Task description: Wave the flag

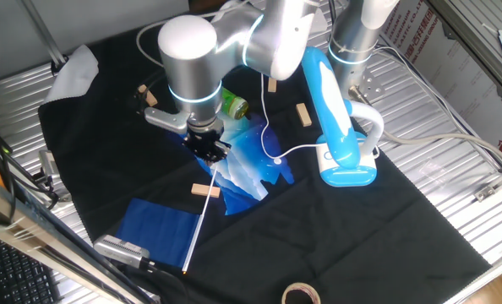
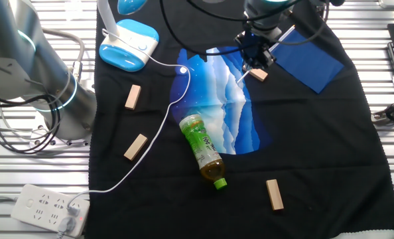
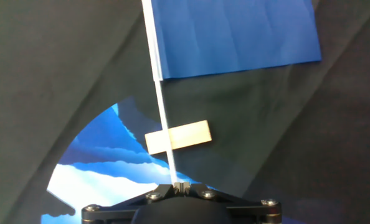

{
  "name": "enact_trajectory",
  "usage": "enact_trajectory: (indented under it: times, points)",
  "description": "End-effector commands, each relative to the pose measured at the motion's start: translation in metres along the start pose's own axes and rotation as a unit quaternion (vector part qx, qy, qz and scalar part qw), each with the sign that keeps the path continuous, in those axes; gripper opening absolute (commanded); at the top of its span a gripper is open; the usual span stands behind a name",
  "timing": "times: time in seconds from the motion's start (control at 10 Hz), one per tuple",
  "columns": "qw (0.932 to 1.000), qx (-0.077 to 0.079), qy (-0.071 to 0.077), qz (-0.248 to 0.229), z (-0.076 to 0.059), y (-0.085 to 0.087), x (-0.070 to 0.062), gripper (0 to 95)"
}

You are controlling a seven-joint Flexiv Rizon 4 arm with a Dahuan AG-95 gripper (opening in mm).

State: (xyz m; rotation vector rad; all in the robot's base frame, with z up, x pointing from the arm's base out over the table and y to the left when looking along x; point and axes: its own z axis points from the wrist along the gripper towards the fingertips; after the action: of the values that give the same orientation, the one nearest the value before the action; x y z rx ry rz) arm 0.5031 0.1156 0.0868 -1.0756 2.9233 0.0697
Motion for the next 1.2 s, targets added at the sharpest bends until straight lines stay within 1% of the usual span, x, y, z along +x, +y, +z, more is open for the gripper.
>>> enact_trajectory:
  times: [0.1,0.2,0.6,0.8,1.2]
  points:
    - [1.0,0.005,0.003,0.004,0.005,0.001,0.0,0.0]
    - [0.9999,0.007,0.003,0.008,0.01,0.005,0.0,0.0]
    - [0.9998,0.012,0.007,0.015,0.02,0.012,-0.003,0.0]
    - [0.9997,0.012,0.006,0.019,0.026,0.015,-0.003,0.0]
    - [0.9997,0.014,0.006,0.017,0.029,0.016,-0.004,0.0]
